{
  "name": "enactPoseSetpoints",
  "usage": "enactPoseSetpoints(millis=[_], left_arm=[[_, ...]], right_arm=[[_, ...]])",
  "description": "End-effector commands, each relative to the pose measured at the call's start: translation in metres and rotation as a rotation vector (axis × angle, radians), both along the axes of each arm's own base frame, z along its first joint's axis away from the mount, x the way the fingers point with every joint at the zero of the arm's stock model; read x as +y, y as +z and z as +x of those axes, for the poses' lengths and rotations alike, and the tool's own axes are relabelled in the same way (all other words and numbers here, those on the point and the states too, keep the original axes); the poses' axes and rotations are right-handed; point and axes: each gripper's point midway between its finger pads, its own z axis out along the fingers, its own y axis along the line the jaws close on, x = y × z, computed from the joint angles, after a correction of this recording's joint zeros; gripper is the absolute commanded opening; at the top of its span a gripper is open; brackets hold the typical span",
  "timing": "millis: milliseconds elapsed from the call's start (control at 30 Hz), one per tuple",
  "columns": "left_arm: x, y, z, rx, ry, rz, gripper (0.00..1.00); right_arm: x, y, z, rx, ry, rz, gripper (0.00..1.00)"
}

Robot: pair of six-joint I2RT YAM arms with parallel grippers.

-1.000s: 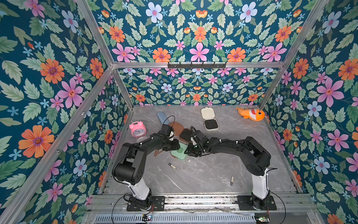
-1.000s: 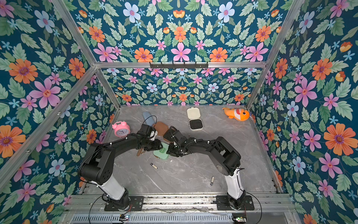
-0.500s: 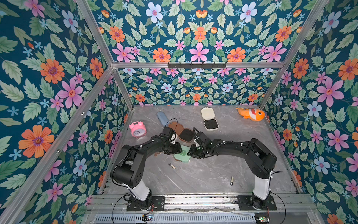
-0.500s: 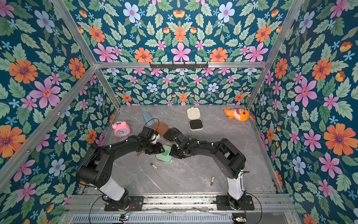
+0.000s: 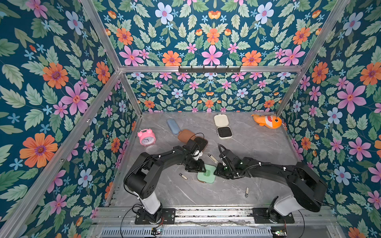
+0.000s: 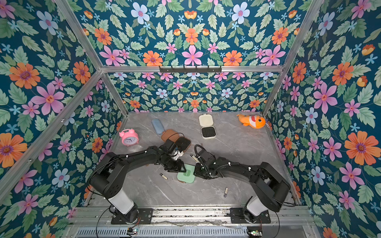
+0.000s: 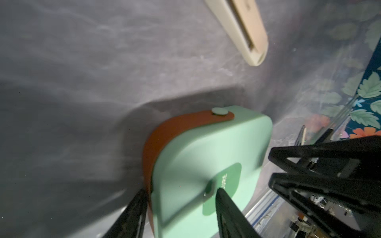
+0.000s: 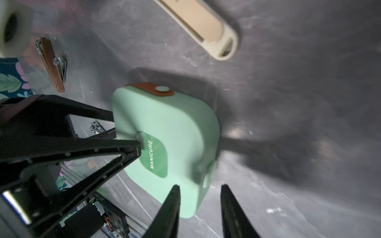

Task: Organize nail clipper sets
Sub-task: Move the storage box to the center of the board.

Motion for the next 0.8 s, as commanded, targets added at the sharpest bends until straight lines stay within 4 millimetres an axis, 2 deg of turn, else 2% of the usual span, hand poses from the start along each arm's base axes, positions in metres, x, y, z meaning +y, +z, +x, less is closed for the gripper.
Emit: enactPoseSetpoints(millis=[0, 200, 367, 500, 567, 633, 767], left_arm=[[-0.035, 0.011, 0.005, 0.008, 0.011, -0.107, 0.56], [-0.084, 0.016, 0.025, -0.014, 0.025, -0.179, 0.57], [-0.119, 0.029, 0.047, -0.041, 0.034, -0.253, 0.58], [-0.14, 0.047, 0.063, -0.074, 0.028, -0.3, 0.58], [-0.138, 0.059, 0.073, -0.123, 0.035, -0.281, 0.59], [-0.125, 0.072, 0.086, -0.178, 0.062, -0.252, 0.6], [-0.073, 0.099, 0.116, -0.28, 0.175, -0.207, 0.63]], right_arm=[[-0.038, 0.0, -0.006, -0.012, -0.087, -0.123, 0.37], [-0.084, 0.005, -0.012, -0.036, -0.176, -0.16, 0.42], [-0.106, 0.021, -0.017, -0.095, -0.165, -0.216, 0.65], [-0.109, 0.031, -0.026, -0.093, -0.106, -0.262, 0.75], [-0.103, 0.034, -0.033, -0.092, -0.063, -0.293, 0.77], [-0.095, 0.035, -0.041, -0.077, -0.022, -0.336, 0.8], [-0.072, 0.025, -0.056, -0.026, 0.026, -0.423, 0.9]])
